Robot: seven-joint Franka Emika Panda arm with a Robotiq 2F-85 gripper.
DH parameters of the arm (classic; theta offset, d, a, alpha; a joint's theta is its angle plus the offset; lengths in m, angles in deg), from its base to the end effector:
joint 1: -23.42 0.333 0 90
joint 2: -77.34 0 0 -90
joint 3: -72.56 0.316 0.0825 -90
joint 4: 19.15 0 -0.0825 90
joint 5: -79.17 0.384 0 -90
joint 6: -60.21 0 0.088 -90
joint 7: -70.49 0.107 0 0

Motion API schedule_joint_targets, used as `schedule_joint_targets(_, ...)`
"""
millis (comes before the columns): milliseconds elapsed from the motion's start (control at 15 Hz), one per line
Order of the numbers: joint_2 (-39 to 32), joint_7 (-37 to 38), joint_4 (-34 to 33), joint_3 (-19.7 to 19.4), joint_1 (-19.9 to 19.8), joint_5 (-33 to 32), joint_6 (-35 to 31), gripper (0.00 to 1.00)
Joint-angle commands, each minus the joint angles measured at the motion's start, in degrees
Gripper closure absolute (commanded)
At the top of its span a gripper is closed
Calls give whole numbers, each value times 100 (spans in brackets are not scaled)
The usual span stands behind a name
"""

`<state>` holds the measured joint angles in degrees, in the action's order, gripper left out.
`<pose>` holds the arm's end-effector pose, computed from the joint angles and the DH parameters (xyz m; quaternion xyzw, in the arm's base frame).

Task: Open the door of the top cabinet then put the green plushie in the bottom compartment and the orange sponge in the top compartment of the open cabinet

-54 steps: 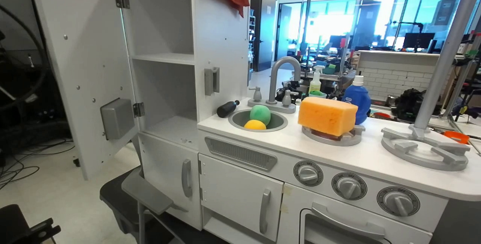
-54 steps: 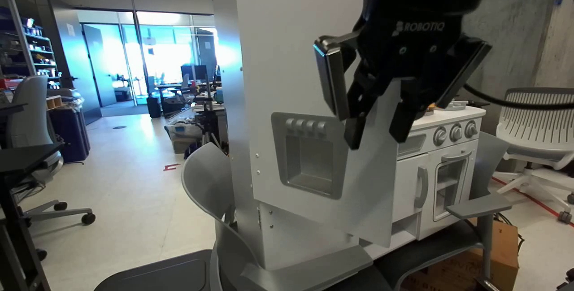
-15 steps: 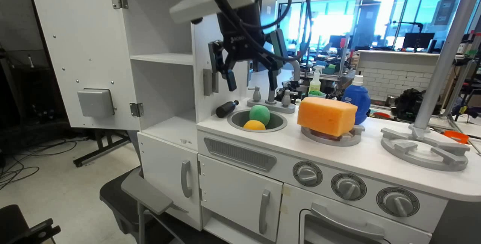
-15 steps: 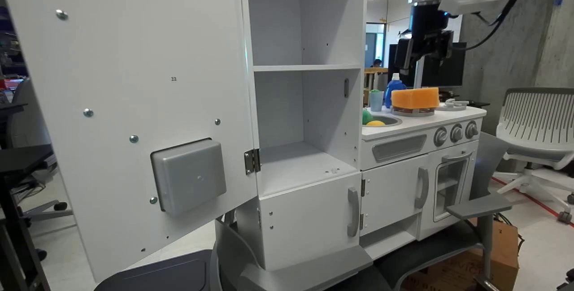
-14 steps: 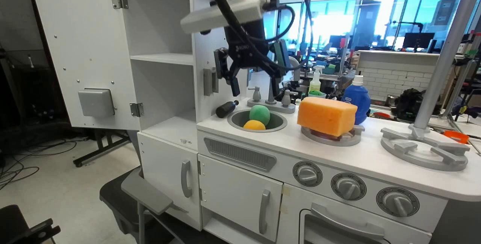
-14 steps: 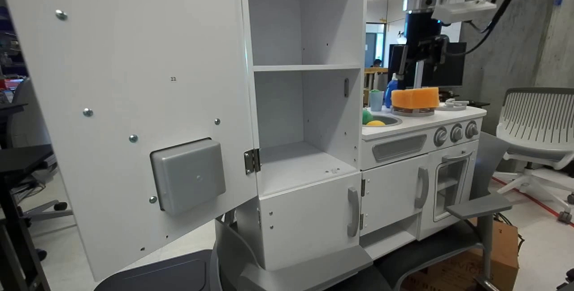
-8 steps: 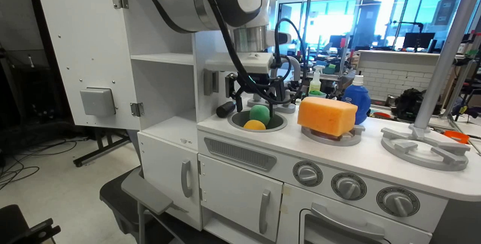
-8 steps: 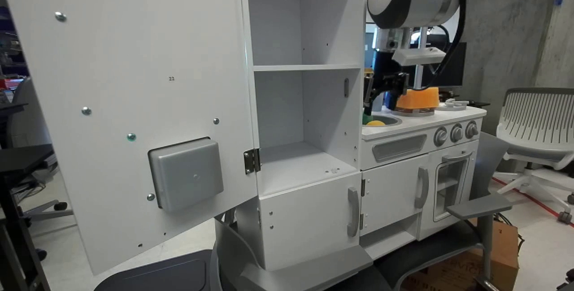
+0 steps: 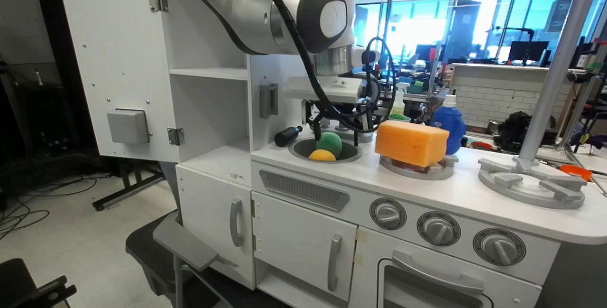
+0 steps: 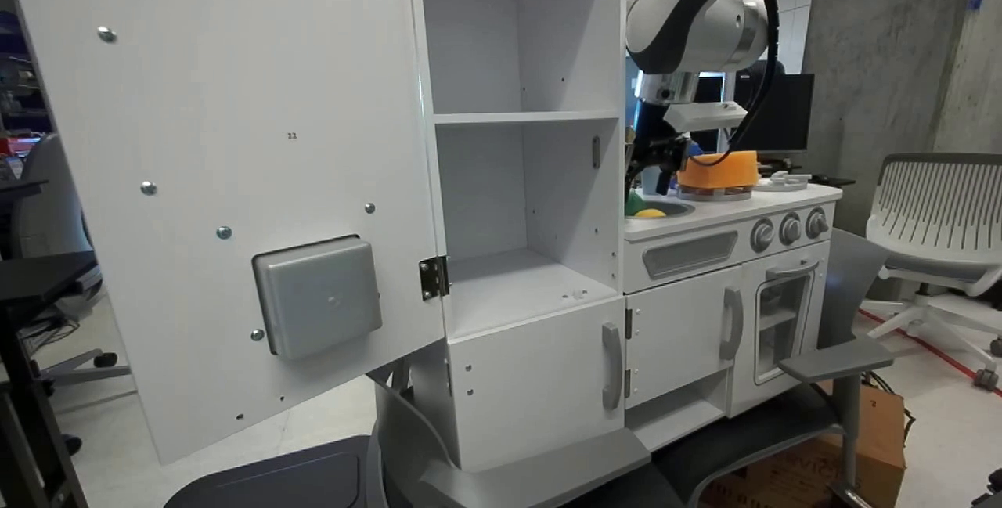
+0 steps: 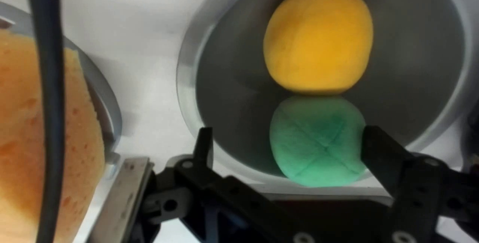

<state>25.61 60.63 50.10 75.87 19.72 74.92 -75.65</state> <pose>0.7832 -0.0199 0.2569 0.9873 0.0910 0.1290 0.0196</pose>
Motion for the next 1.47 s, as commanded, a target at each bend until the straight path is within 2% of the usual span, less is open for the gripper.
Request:
schedule_joint_targets(0,-459,-367,-594,96,-24,142,192,0)
schedule_joint_targets(467,-716,-780,-895,220,-79,176,246,0)
schedule_joint_targets(533,-739,-848,-933,239,-100,185,293,25)
schedule_joint_targets(600,-728,-870,-935,247,-104,194,315,26)
schedule_joint_targets(667,-723,-931,-940,269,-124,205,359,32)
schedule_joint_targets(867,-676,-1012,-916,291,-139,217,533,58)
schedule_joint_targets(1133,-632,-1058,-906,286,-116,204,751,84)
schedule_joint_targets(1200,-459,-1096,-696,308,-134,213,737,91)
schedule_joint_targets(1400,50,-1282,-83,354,-212,215,702,97)
